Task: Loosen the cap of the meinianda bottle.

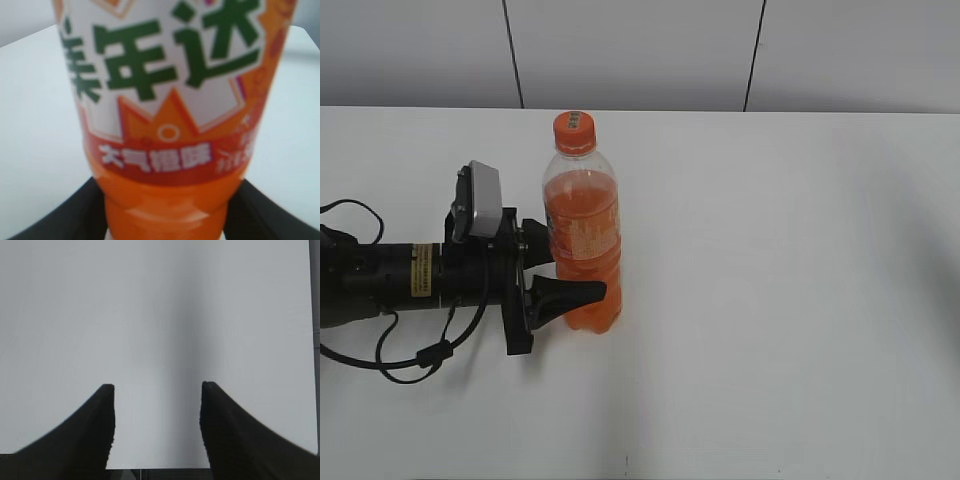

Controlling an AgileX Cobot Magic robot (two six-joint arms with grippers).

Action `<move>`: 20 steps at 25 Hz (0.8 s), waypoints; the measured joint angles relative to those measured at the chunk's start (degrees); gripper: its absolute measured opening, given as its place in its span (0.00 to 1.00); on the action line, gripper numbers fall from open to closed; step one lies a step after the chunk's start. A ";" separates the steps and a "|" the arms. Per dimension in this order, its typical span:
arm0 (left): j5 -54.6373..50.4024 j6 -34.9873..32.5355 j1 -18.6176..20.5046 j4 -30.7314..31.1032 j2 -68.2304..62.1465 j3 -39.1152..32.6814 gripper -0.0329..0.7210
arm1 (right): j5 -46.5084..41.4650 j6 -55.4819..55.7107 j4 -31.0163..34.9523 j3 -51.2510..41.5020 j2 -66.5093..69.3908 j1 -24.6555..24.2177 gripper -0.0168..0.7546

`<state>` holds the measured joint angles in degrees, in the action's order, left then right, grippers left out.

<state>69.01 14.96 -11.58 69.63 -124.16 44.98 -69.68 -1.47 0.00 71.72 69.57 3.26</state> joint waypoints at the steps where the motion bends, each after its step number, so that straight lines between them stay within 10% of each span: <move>1: 0.00 0.00 0.00 0.00 0.00 0.00 0.57 | 0.00 -0.04 0.00 1.19 1.05 0.00 0.55; 20: 0.00 1.54 0.00 -0.16 0.00 0.00 0.57 | -0.02 -0.06 9.90 10.66 9.92 2.81 0.53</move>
<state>69.01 16.50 -11.58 69.47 -124.16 44.98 -69.71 -1.53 9.90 82.38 79.49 6.07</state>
